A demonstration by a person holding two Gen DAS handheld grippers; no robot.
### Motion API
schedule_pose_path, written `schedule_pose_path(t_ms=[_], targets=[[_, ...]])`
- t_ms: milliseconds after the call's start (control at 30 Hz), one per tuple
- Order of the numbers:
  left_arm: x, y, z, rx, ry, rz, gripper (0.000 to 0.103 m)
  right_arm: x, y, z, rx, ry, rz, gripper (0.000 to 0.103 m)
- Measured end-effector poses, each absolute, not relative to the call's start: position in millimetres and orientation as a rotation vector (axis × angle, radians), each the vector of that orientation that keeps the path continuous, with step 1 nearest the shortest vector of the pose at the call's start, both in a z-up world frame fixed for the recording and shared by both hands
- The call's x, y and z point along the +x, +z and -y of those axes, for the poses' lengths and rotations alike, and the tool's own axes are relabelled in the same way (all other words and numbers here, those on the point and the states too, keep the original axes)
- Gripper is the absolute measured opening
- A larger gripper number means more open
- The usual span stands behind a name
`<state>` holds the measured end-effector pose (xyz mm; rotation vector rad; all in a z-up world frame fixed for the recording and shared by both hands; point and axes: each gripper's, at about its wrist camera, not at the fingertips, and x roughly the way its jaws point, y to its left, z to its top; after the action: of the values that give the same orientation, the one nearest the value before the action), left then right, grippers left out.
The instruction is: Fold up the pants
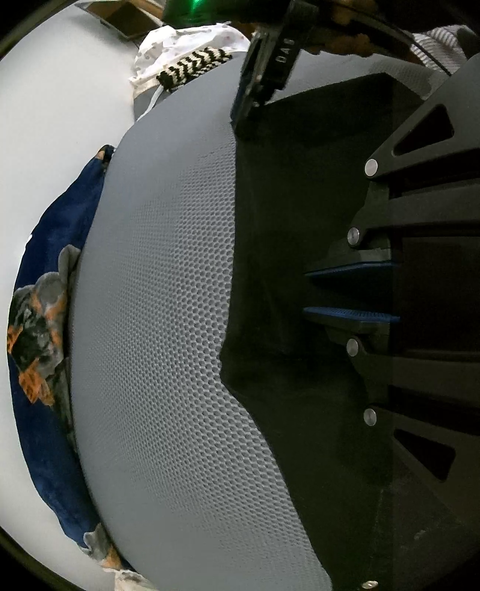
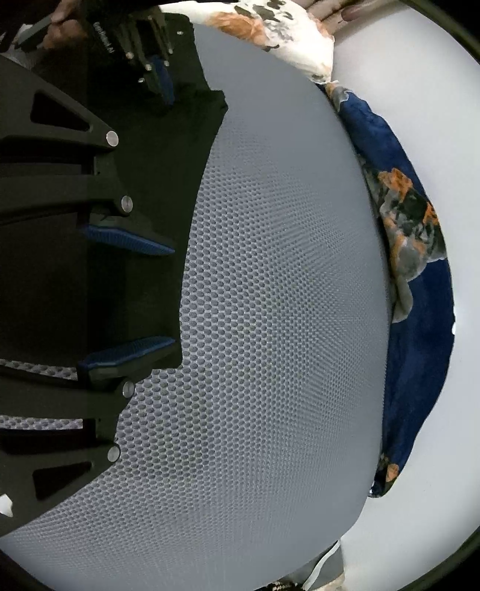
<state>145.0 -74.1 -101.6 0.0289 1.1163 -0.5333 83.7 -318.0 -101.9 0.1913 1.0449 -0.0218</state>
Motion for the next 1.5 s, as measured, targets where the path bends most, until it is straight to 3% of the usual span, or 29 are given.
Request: schedule_pose_path(t_ms=[333, 433, 600, 767, 1100, 1500], targets=[[100, -102, 46, 0.041, -0.555, -1.09, 0.022, 60, -75, 299, 0.193, 0.022, -1.003, 0.044], [93, -102, 37, 0.018, -0.528, -1.104, 0.029, 51, -74, 291, 0.203, 0.045, -1.01, 0.045], [83, -96, 21, -0.028, -0.515, -1.127, 0.032, 32, -83, 271, 0.212, 0.089, -1.054, 0.045], [76, -70, -5, -0.024, -0.467, -1.072, 0.05, 15, -95, 252, 0.227, 0.132, -1.105, 0.045], [66, -31, -103, -0.05, -0.325, -0.98, 0.056, -1, -107, 189, 0.219, 0.285, -1.183, 0.047], [57, -42, -228, -0.231, -0.124, -0.98, 0.057, 7, -107, 122, 0.128, 0.414, -1.225, 0.047]])
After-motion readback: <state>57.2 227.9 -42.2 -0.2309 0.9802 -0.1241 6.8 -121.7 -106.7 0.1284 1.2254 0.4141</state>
